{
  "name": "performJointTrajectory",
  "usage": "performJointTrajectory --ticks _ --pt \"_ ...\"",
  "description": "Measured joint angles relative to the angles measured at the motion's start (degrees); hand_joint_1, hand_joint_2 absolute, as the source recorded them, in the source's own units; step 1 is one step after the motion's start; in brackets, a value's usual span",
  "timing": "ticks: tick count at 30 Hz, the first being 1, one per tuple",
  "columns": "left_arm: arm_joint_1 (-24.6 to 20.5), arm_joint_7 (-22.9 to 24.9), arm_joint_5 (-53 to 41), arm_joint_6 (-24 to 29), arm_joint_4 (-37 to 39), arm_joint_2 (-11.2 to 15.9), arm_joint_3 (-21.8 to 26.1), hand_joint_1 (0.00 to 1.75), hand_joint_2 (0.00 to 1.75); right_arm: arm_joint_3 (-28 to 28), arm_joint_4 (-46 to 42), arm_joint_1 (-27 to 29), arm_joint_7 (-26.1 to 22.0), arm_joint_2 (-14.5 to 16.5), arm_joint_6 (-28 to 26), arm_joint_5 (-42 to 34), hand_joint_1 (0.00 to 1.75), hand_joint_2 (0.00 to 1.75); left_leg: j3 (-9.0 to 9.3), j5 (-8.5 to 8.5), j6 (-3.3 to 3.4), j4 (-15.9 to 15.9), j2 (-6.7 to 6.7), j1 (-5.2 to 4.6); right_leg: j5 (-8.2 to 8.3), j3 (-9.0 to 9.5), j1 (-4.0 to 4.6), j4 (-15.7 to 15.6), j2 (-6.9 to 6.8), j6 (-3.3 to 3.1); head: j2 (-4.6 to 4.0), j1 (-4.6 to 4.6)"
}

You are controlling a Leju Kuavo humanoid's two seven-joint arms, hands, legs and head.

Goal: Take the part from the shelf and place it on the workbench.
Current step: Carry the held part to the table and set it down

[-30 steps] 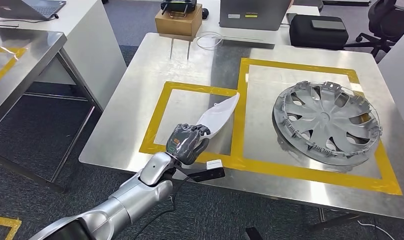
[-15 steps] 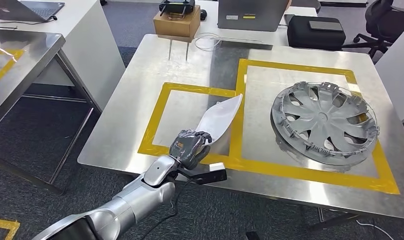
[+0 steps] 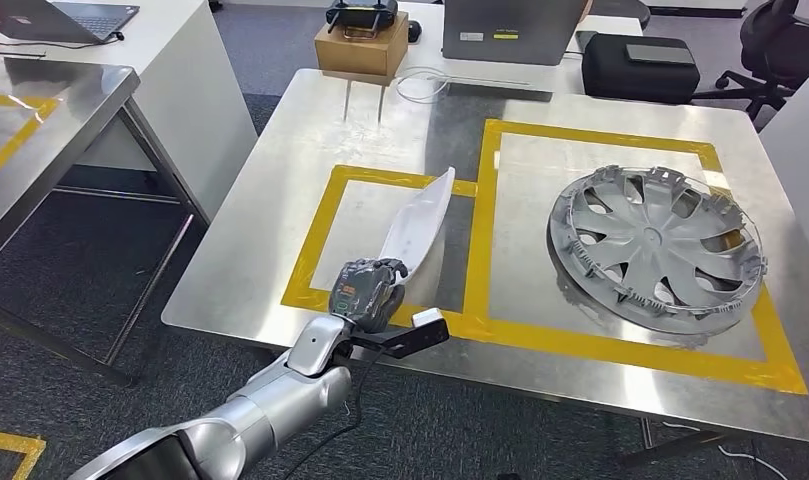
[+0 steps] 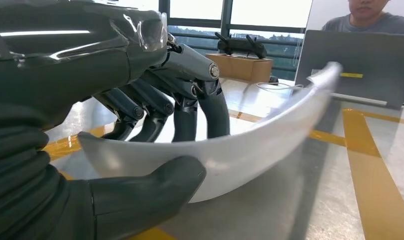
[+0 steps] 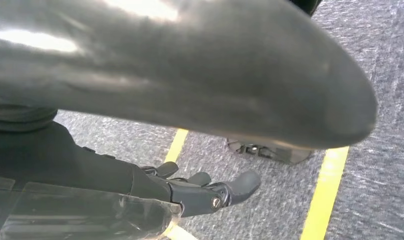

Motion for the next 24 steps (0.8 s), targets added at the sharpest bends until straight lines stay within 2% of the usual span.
performJointTrajectory --ticks 2,4,6,7,8,9,11,12,13,15,17,19,21,22,23,24 --pt "0.05 -0.60 0.59 0.02 0.22 0.14 0.03 0.00 0.87 0.00 0.01 0.03 0.01 -0.03 0.15 0.20 0.00 0.00 -0.59 -0.88 -0.48 1.11 0.03 0.29 0.13 0.04 -0.15 -0.08 0.02 -0.63 0.00 -0.05" --pt "0.08 -1.35 1.30 -0.21 0.37 0.27 0.16 0.00 0.00 0.00 0.01 0.00 0.02 -0.04 0.33 0.54 0.00 0.00 -2.89 -3.90 -1.25 6.13 0.09 0.58 0.20 0.06 -0.33 -0.14 0.04 -1.08 0.00 -0.16" --pt "0.29 -1.89 1.98 -0.56 0.50 0.41 0.37 0.00 0.00 0.00 0.02 0.01 0.07 -0.07 0.41 0.79 0.00 0.00 -6.47 -7.34 -1.79 13.94 0.16 0.82 0.16 0.00 -0.23 -0.12 0.03 -1.23 0.00 -0.21" --pt "0.45 -2.05 2.24 -0.69 0.58 0.50 0.44 0.00 0.00 0.00 0.02 0.02 0.12 -0.10 0.42 0.85 0.00 0.00 -7.73 -8.00 -1.85 16.52 0.18 0.91 0.15 -0.01 -0.17 -0.11 0.03 -1.24 0.00 -0.21" --pt "0.57 -2.21 2.46 -0.78 0.66 0.58 0.51 0.00 0.00 0.00 0.02 0.02 0.16 -0.14 0.42 0.87 0.00 0.00 -8.02 -7.57 -1.77 16.98 0.20 0.95 0.14 0.01 -0.09 -0.11 0.06 -1.24 0.00 -0.22" --pt "0.61 -2.41 2.69 -0.80 0.72 0.65 0.58 0.00 0.00 0.00 0.02 0.01 0.19 -0.17 0.42 0.89 0.00 0.00 -7.16 -6.09 -1.51 15.05 0.20 0.94 0.14 0.07 0.00 -0.11 0.11 -1.24 0.00 -0.22" --pt "0.57 -3.36 3.55 -0.76 0.73 0.69 0.85 0.00 0.00 0.00 0.01 -0.05 0.21 -0.12 0.41 0.91 0.00 0.00 -3.25 -2.25 -0.42 6.97 0.15 0.71 0.13 0.20 0.16 -0.14 0.25 -1.22 0.00 -0.20" --pt "0.57 -4.22 4.39 -0.70 0.70 0.69 1.06 0.00 0.00 -0.01 0.01 -0.09 0.22 -0.07 0.38 0.90 0.00 0.00 -1.56 -1.08 0.15 3.49 0.18 0.52 0.14 0.19 0.32 -0.17 0.30 -1.19 0.00 -0.14" --pt "0.69 -5.33 5.51 -0.61 0.59 0.69 1.35 0.00 0.00 -0.02 0.00 -0.08 0.23 0.05 0.34 0.88 0.00 0.00 -0.55 -0.62 0.59 1.37 0.21 0.28 0.16 0.12 0.37 -0.19 0.32 -1.13 0.00 -0.10" --pt "1.35 -8.03 8.66 -0.40 -0.04 0.71 2.19 0.00 0.00 -0.04 -0.01 0.10 0.25 0.28 0.17 0.82 0.00 0.00 -0.20 -0.70 0.99 0.33 0.28 -0.12 0.27 0.03 0.39 -0.38 0.25 -0.88 0.00 -0.05" --pt "2.54 -11.23 13.07 -0.50 -1.78 0.66 3.36 0.00 0.00 -0.04 -0.01 0.40 0.15 0.39 0.04 0.71 0.00 0.00 0.50 -0.08 1.33 -0.89 0.31 0.11 -0.06 -0.30 0.47 0.02 0.11 -0.54 0.00 0.00" --pt "3.97 -14.05 18.85 -1.72 -5.12 0.66 4.33 0.00 0.00 -0.04 0.00 0.61 -0.10 0.24 -0.06 0.48 0.00 0.00 1.24 0.67 1.67 -2.09 0.37 0.41 -2.12 -2.28 0.64 4.06 0.02 -0.77 0.00 0.13" --pt "5.98 -15.08 26.07 -4.20 -10.28 1.04 4.80 0.00 0.00 -0.04 0.01 0.84 -0.36 0.02 -0.24 0.16 0.00 0.00 1.24 0.82 1.80 -2.19 0.38 0.28 -5.14 -5.88 0.50 11.75 -0.01 -1.13 0.00 0.22" --pt "7.19 -14.79 29.79 -5.59 -13.40 1.41 4.90 0.00 0.00 -0.04 0.01 0.98 -0.46 -0.10 -0.35 0.02 0.00 0.00 1.22 0.80 1.78 -2.16 0.36 0.25 -6.04 -7.40 0.40 14.82 -0.02 -0.99 0.00 0.26" --pt "8.34 -14.29 33.70 -7.15 -16.68 1.86 4.92 0.00 0.00 -0.04 0.02 1.12 -0.55 -0.22 -0.45 -0.09 0.00 0.00 1.21 0.75 1.73 -2.10 0.32 0.25 -6.11 -8.07 0.26 16.00 -0.03 -0.58 0.00 0.26" --pt "9.36 -13.72 37.63 -8.85 -20.02 2.40 4.90 0.00 0.00 -0.04 0.02 1.22 -0.65 -0.34 -0.55 -0.15 0.00 0.00 1.20 0.66 1.61 -1.97 0.26 0.30 -5.31 -7.65 0.10 14.90 -0.04 0.01 0.00 0.27"
